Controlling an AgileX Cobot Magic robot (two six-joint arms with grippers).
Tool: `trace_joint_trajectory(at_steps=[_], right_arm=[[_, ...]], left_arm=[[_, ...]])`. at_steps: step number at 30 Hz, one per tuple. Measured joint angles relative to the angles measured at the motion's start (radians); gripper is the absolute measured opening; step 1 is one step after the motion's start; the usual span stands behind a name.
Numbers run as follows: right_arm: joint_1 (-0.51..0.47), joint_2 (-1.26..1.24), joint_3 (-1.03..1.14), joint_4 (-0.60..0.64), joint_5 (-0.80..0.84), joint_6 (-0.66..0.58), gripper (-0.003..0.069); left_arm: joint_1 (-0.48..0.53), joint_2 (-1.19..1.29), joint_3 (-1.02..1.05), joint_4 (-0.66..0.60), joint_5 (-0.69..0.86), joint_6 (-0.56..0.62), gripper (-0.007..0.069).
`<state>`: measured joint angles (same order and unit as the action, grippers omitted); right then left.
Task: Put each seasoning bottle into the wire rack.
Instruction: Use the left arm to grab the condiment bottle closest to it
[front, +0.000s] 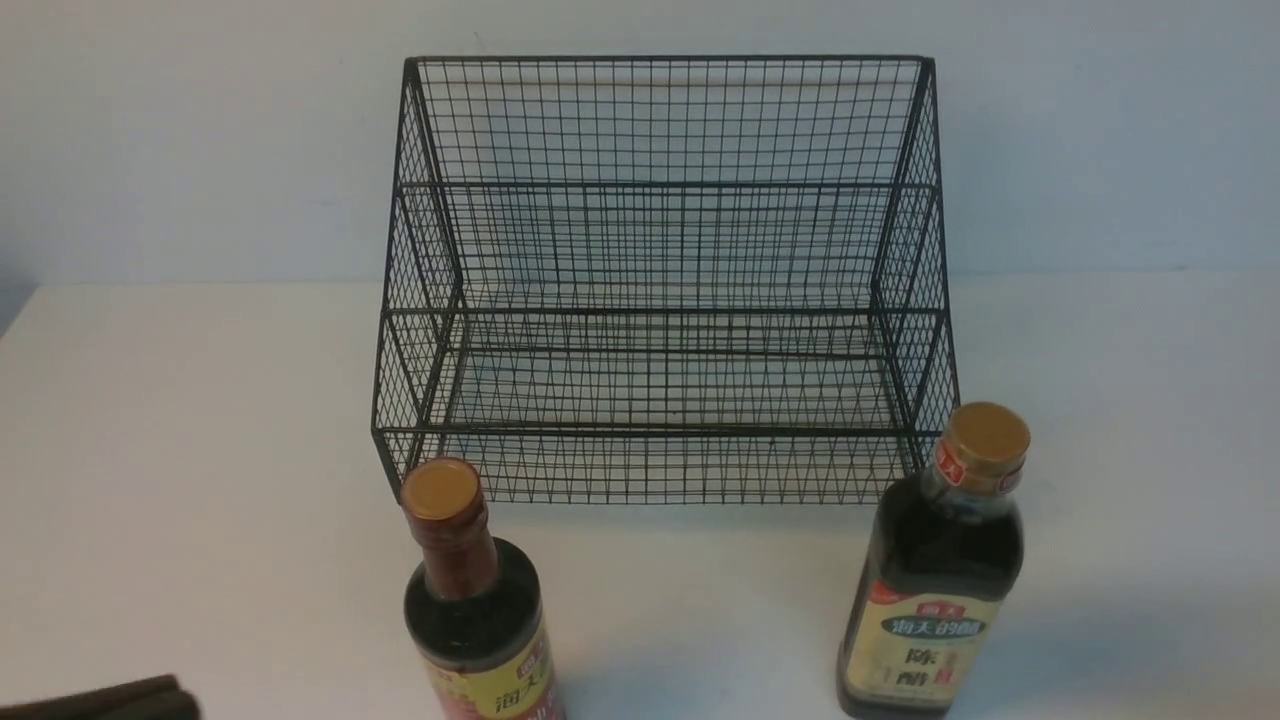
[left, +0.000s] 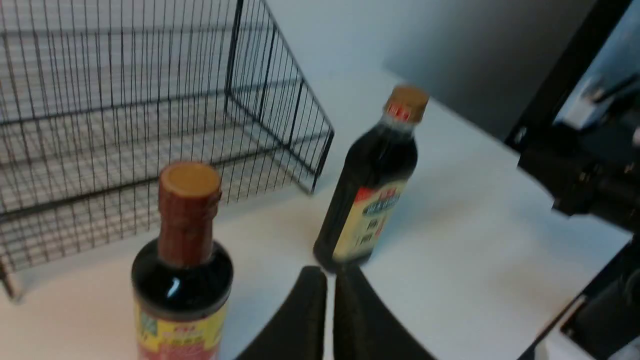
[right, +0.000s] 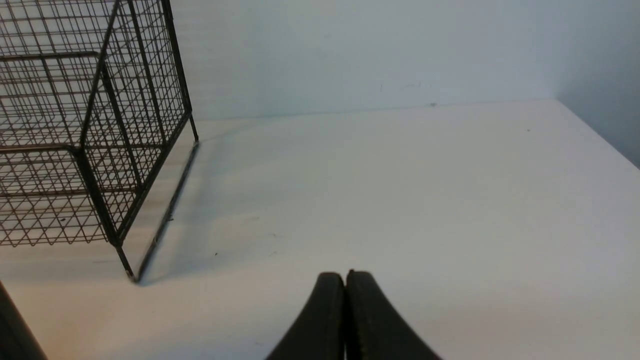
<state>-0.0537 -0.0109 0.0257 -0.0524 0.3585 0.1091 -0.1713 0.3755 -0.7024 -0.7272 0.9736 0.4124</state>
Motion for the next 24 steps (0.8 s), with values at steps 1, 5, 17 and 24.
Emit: trace_joint_trajectory(at_steps=[1, 5, 17, 24], right_arm=[[0.000, 0.000, 0.000, 0.000, 0.000, 0.000, -0.0007], [0.000, 0.000, 0.000, 0.000, 0.000, 0.000, -0.0007], [0.000, 0.000, 0.000, 0.000, 0.000, 0.000, -0.0007], [0.000, 0.000, 0.000, 0.000, 0.000, 0.000, -0.0007]], left_arm=[[0.000, 0.040, -0.011, 0.009, 0.001, 0.012, 0.0054], [0.000, 0.224, -0.022, 0.015, -0.039, 0.118, 0.0175], [0.000, 0.497, -0.022, -0.323, -0.125, 0.547, 0.0657], [0.000, 0.619, -0.022, -0.368, -0.193, 0.725, 0.0685]])
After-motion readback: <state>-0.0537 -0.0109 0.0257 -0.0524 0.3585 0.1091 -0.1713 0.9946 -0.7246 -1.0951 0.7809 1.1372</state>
